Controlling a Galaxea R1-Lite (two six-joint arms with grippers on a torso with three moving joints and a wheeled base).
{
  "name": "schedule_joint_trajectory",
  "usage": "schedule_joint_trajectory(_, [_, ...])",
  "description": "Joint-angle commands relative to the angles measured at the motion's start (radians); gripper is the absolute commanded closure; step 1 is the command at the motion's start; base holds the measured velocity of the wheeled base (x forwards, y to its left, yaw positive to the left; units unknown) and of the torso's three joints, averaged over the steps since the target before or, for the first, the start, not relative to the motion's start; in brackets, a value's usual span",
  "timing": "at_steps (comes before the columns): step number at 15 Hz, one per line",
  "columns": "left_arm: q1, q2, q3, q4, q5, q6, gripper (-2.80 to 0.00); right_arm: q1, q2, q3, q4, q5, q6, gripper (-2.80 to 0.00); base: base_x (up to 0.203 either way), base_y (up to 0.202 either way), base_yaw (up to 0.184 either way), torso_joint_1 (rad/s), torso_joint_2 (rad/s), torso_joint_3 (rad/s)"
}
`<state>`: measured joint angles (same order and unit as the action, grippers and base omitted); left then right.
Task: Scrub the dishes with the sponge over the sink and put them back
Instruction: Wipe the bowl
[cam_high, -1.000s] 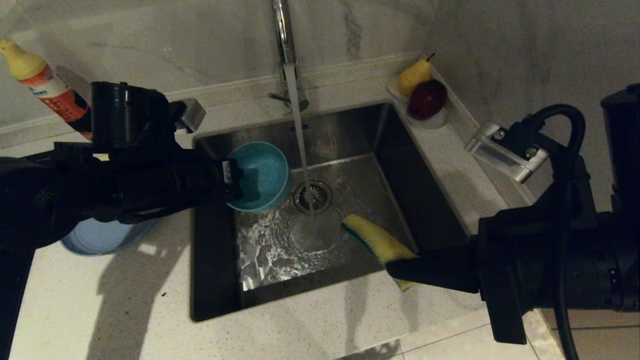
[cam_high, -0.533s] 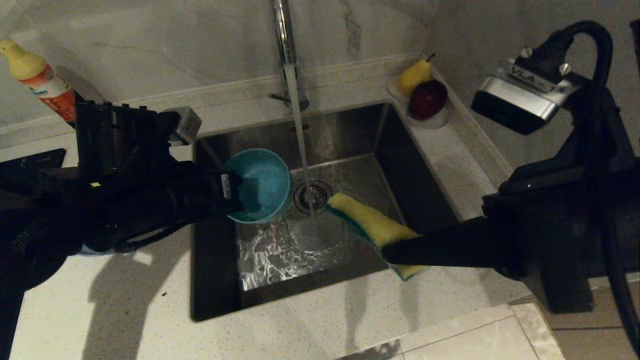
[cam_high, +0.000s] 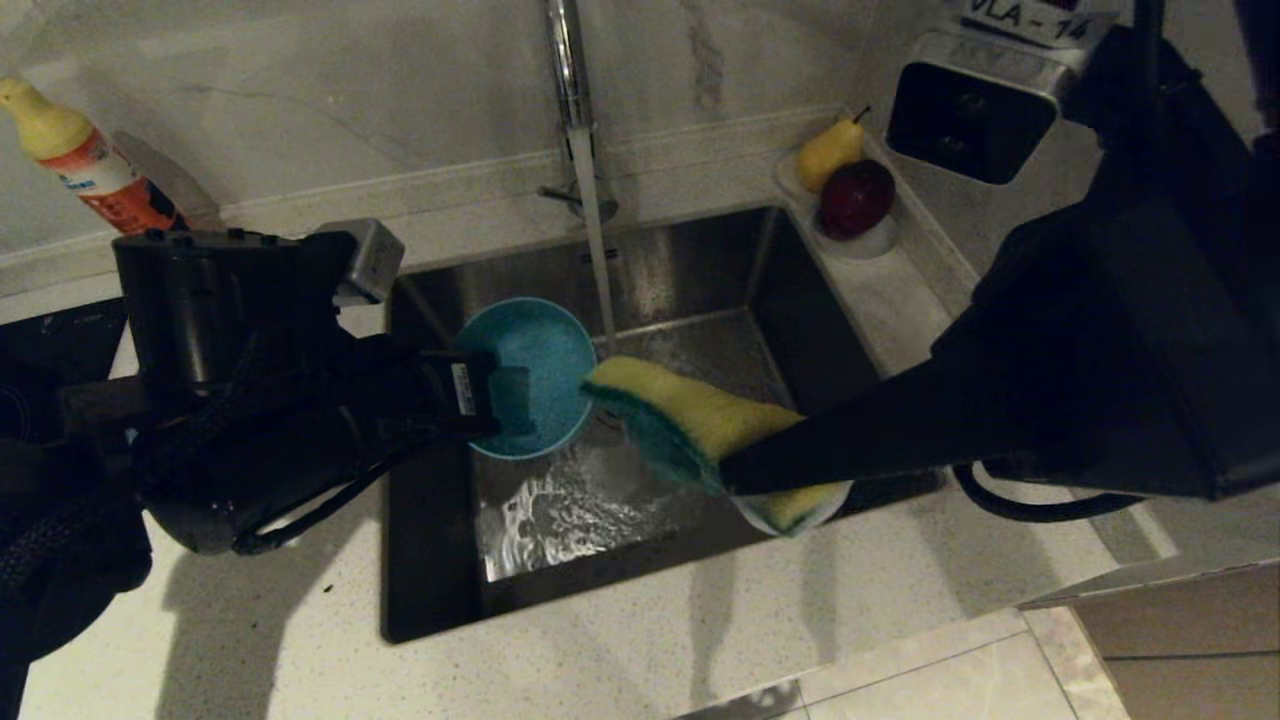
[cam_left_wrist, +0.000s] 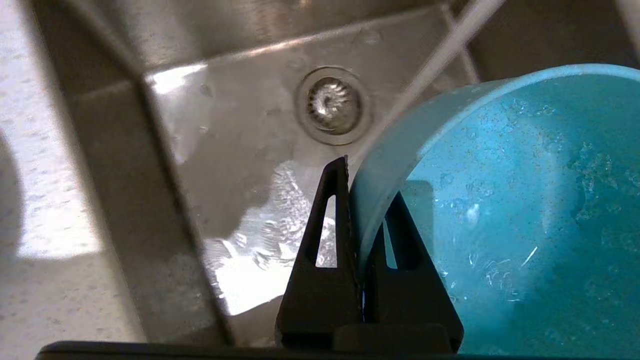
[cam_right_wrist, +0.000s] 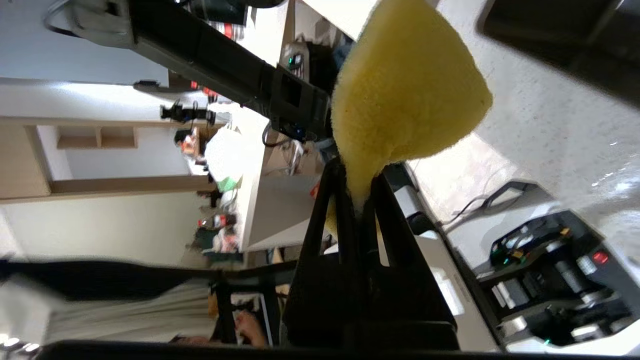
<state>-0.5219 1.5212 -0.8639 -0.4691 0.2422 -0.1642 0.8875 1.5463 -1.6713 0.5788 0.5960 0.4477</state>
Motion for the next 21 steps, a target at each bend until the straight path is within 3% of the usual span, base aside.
schedule_joint_trajectory(1, [-0.031, -0.009, 0.0, -0.01, 0.01, 0.0, 0.0, 0.014, 0.068, -0.012, 0.002, 0.004, 0.014, 0.0, 0.0, 0.0, 0.0, 0.0, 0.0, 0.0])
schedule_joint_trajectory(4, [-0.061, -0.003, -0.001, -0.045, 0.049, 0.0, 0.0, 0.01, 0.133, -0.04, -0.001, 0.002, 0.023, 0.0, 0.0, 0.0, 0.0, 0.0, 0.0, 0.0])
schedule_joint_trajectory(10, [-0.075, -0.012, 0.029, -0.062, 0.052, 0.003, 0.0, -0.053, 0.224, -0.108, -0.002, 0.002, 0.026, 0.0, 0.0, 0.0, 0.0, 0.0, 0.0, 0.0])
schedule_joint_trajectory(12, [-0.075, -0.011, 0.055, -0.099, 0.052, 0.006, 0.0, -0.064, 0.247, -0.14, -0.003, 0.002, 0.061, 0.0, 0.0, 0.0, 0.0, 0.0, 0.0, 0.0])
schedule_joint_trajectory(15, [-0.076, 0.0, 0.137, -0.228, 0.052, 0.073, 0.0, -0.076, 0.292, -0.19, -0.002, 0.001, 0.091, 0.0, 0.0, 0.0, 0.0, 0.0, 0.0, 0.0])
schedule_joint_trajectory(21, [-0.097, -0.001, 0.163, -0.24, 0.055, 0.088, 0.0, -0.094, 0.335, -0.252, -0.003, -0.002, 0.149, 0.0, 0.0, 0.0, 0.0, 0.0, 0.0, 0.0])
